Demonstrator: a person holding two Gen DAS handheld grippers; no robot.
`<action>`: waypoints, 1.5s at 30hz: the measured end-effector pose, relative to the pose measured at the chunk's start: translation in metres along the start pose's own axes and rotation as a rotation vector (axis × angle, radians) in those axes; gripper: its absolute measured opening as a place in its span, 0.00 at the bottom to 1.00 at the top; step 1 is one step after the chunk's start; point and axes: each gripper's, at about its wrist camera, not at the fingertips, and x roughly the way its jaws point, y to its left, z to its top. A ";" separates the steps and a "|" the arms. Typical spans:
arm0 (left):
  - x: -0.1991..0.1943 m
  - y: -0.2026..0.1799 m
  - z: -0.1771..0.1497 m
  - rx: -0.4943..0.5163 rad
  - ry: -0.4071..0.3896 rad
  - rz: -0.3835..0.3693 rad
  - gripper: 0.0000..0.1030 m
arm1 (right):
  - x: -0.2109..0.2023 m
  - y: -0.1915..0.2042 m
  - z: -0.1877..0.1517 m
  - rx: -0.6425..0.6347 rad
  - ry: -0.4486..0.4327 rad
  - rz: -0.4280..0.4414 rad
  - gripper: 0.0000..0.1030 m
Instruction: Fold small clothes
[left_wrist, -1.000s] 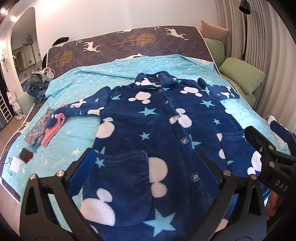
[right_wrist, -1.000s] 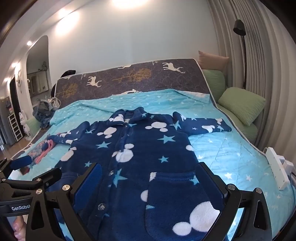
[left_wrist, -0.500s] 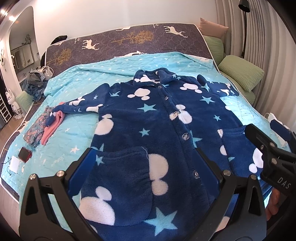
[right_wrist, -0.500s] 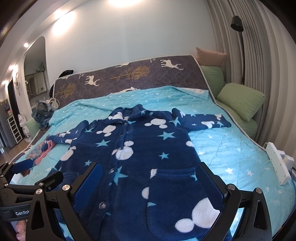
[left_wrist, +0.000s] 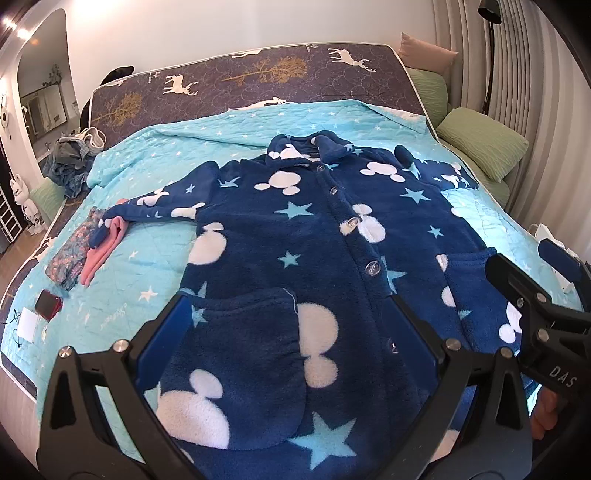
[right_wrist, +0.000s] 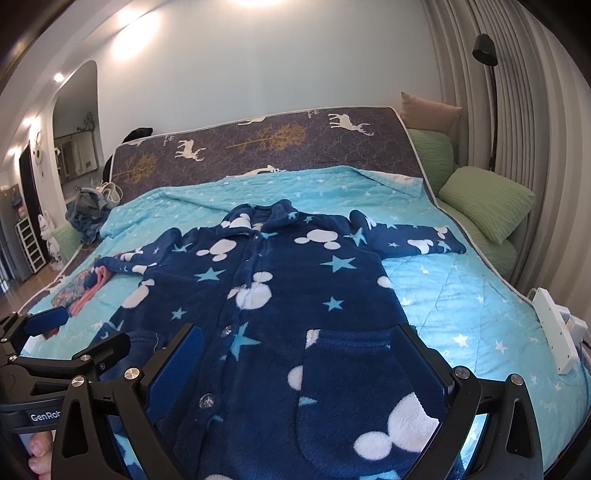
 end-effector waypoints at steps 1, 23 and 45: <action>0.000 0.000 0.000 0.000 0.001 0.000 0.99 | 0.000 0.000 0.000 0.000 0.000 -0.001 1.00; 0.002 0.002 0.000 -0.015 0.003 -0.066 0.99 | 0.003 0.000 0.004 -0.012 0.028 -0.005 1.00; -0.001 0.005 -0.001 -0.017 -0.015 -0.053 0.99 | 0.002 -0.001 0.003 -0.001 0.028 -0.008 1.00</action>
